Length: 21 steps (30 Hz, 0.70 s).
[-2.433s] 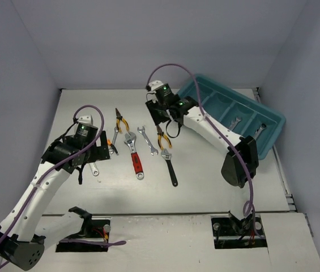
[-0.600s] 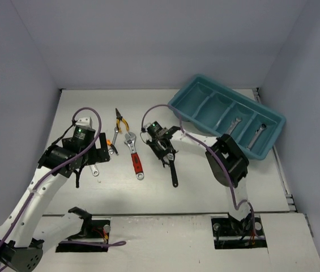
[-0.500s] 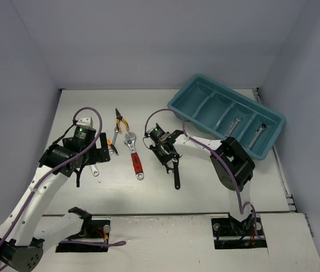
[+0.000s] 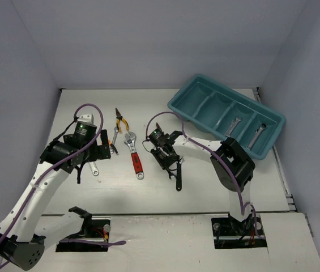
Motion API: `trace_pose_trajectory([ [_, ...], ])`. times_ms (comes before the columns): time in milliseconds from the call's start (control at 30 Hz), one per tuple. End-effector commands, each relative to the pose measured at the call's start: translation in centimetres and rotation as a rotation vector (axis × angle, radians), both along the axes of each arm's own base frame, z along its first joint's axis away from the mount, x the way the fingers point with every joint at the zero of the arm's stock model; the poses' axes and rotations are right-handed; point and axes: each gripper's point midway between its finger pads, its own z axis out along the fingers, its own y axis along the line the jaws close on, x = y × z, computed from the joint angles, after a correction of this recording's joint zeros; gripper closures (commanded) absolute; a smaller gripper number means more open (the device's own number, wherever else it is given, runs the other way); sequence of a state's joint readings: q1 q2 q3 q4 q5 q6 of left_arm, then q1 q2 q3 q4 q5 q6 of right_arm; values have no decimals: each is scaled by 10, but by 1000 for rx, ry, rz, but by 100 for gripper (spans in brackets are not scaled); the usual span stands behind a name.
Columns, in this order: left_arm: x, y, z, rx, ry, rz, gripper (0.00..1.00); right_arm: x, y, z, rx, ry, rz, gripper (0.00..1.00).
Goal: Sort the tools into containers
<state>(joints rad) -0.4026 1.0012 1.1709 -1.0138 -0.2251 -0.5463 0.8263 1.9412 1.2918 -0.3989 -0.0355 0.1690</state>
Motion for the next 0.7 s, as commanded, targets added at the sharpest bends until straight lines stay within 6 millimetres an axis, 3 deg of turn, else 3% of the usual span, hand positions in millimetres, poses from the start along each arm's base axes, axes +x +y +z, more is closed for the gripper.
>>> trace_pose_trajectory([
  [0,5,2,21,-15,-77,-4,3,-2,3,-7,-32,37,7,72],
  [200,3,1,18,-19,-70,-9,3,8,12,-9,-36,31,16,70],
  [467,2,2,17,-9,-70,-14,3,4,9,-22,-66,61,15,74],
  [667,4,2,16,-4,-63,-18,3,10,12,-26,-70,55,6,96],
])
